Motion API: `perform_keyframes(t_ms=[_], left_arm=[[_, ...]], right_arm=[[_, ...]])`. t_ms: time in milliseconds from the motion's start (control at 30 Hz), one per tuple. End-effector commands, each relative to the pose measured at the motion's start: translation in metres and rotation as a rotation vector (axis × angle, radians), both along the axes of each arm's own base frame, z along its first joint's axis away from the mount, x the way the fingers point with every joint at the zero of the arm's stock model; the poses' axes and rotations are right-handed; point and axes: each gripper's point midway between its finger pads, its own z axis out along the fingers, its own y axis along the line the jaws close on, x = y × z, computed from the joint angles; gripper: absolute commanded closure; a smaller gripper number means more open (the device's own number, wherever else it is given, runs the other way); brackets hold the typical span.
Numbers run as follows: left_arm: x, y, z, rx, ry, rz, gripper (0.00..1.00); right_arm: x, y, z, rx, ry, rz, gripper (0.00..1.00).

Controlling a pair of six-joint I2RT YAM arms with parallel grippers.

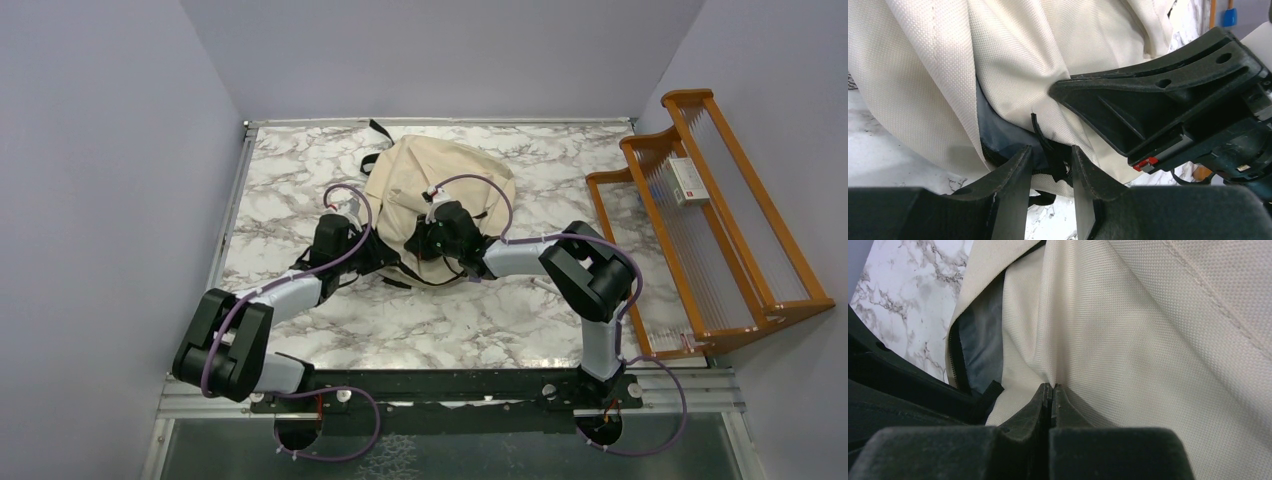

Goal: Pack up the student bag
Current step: Zip the student bag at the center of the board.

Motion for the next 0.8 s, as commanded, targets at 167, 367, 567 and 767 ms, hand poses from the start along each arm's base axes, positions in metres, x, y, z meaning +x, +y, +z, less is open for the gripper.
perform_keyframes(t_ms=[167,367,567,767], left_arm=[[0.012,-0.005,0.002,0.014,-0.030,-0.012,0.70],[0.021,-0.002,0.001,0.026,-0.028,0.025,0.72],[0.028,-0.004,-0.002,0.033,-0.020,0.022,0.71],[0.031,-0.004,-0.004,0.038,-0.018,0.027,0.63]], right_arm=[[-0.011,-0.010,-0.023,-0.044,0.055,0.008,0.98],[-0.011,-0.010,-0.024,-0.048,0.053,0.009,0.98],[-0.011,-0.011,-0.024,-0.048,0.054,0.009,0.98],[-0.011,-0.011,-0.025,-0.051,0.054,0.012,0.98]])
